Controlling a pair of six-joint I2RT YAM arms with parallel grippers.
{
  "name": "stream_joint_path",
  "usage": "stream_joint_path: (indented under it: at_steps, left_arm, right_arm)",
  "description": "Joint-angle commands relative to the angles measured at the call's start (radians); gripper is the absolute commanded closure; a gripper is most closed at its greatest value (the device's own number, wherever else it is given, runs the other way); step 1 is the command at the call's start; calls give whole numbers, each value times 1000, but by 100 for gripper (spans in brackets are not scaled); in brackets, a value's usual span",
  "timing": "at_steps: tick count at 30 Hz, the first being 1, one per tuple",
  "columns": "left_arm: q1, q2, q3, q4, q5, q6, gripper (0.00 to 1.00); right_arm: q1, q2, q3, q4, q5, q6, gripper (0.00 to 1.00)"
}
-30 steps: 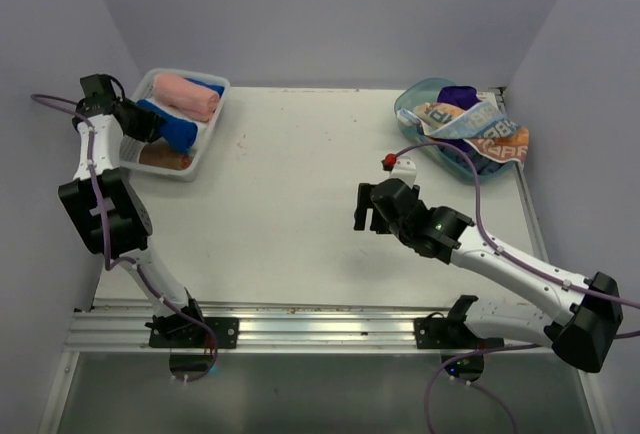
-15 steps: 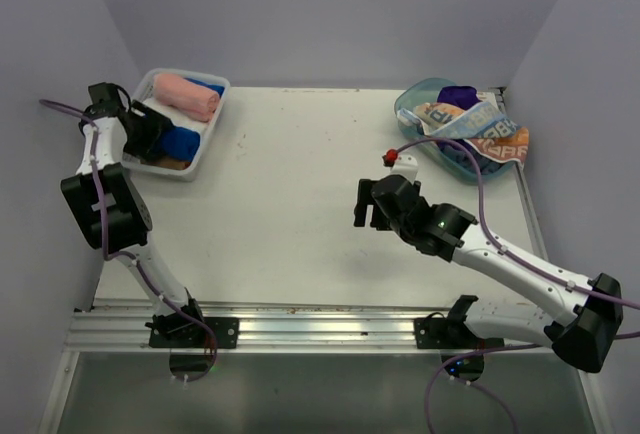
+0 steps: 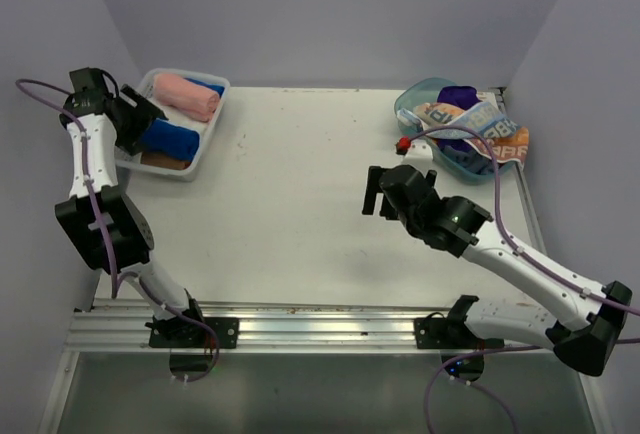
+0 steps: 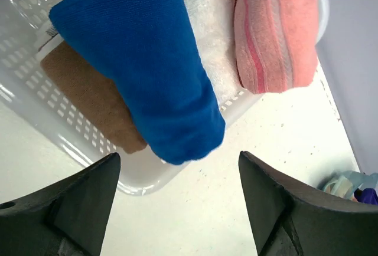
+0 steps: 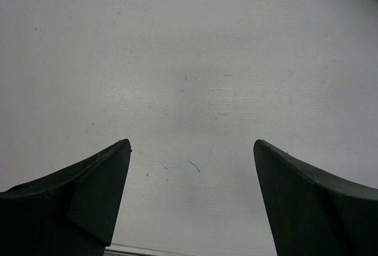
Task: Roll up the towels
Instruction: Place the rolled towel into the container, then grab a towel with the right arm
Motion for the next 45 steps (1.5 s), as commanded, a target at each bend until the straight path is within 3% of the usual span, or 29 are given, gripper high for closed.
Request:
stream_joint_path:
  at_steps: [1,5,9,11,12,15,17,23,28,31,34,35,38,45]
  left_arm:
    - [4,-109,-5,-35,-52,51,16]
    - [-45,-228,10,-54,-203,80,16]
    - [-271,-297,15,-43,-317,129,15]
    - [-354,-311,13,-37,-363,144,15]
    - [-441,-314,8,-37,-365,158,15]
    - [-554,-322,-43,-15,-301,175,16]
    - [-629,-343,-91,26,-235,177,16]
    - [-838,-348,-214,78,-210,168,16]
    - [-913,-333,-209,68,-205,181,16]
    - [-922,-334,-220,58,-211,195,16]
    - [-922,-330,-225,42,-218,206,16]
    - [-921,-331,-237,41,-219,206,16]
    - [-922,-330,-261,51,-210,200,16]
    - [-922,-297,-246,57,-184,194,16]
  right_arm:
    - [-43,-5,76,-73,84,-14,10]
    - [-215,30,137,-91,10,-40,9]
    - [-510,100,177,-38,-196,-46,9]
    - [-600,169,214,-15,-260,-31,10]
    - [-676,199,226,-4,-302,-14,10]
    - [-782,312,290,31,-349,7,13]
    - [-815,407,352,53,-350,8,13]
    - [-901,665,577,44,-321,5,14]
    - [-935,870,744,58,-321,12,18]
    - [-947,953,824,47,-329,20,35]
    - [-952,977,851,47,-332,17,64]
    - [-952,974,846,62,-334,12,79]
    - [-952,932,808,96,-353,5,100]
    - [-953,675,639,162,-344,-35,100]
